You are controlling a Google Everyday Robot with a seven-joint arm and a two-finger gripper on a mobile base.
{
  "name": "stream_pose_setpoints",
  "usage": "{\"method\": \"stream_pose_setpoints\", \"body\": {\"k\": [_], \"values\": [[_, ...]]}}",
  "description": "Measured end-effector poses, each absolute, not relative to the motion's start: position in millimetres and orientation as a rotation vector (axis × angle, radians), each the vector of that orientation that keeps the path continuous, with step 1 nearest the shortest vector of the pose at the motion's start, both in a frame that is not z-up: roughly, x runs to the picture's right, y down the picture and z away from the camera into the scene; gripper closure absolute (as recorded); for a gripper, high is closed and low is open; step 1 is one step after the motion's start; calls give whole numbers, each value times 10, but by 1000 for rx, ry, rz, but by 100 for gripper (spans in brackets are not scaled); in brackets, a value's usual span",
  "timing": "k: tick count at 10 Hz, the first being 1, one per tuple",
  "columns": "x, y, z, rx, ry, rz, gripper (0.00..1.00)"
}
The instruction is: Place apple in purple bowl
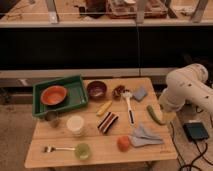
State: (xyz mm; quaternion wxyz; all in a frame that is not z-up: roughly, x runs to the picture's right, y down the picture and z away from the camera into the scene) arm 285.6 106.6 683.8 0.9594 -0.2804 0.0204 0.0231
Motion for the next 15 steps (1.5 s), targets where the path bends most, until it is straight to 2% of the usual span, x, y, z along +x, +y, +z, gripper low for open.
{"method": "stream_pose_setpoints", "body": {"k": [6, 11, 15], "values": [[2801, 1134, 6840, -580, -4, 28, 35], [2132, 1812, 6773, -637, -226, -68, 35], [1761, 2347, 7004, -688, -326, -121, 35]]}}
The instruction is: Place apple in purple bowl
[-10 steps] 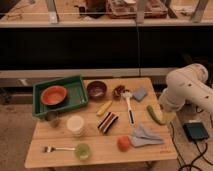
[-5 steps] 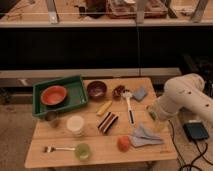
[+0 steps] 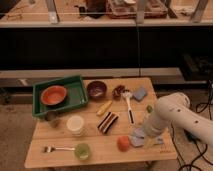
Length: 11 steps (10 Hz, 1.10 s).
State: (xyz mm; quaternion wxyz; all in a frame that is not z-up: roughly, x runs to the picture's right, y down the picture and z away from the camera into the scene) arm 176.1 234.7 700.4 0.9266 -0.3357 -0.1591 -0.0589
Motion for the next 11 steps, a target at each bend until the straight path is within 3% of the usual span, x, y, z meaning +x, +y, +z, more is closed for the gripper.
{"method": "stream_pose_setpoints", "body": {"k": [11], "values": [[1033, 2879, 7291, -707, -435, -268, 35]]}}
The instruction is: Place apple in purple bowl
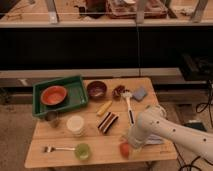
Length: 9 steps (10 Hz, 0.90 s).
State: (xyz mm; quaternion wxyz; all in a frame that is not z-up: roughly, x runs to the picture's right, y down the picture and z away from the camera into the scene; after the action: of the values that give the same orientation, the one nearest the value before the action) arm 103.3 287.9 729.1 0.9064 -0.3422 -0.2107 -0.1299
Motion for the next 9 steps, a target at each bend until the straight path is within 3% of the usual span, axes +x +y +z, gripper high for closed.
{"method": "stream_pose_setpoints", "body": {"k": [7, 8, 9], "values": [[917, 2920, 7598, -700, -403, -273, 37], [912, 2924, 7629, -702, -401, -275, 42], [900, 2925, 7675, -706, -401, -277, 55]]}}
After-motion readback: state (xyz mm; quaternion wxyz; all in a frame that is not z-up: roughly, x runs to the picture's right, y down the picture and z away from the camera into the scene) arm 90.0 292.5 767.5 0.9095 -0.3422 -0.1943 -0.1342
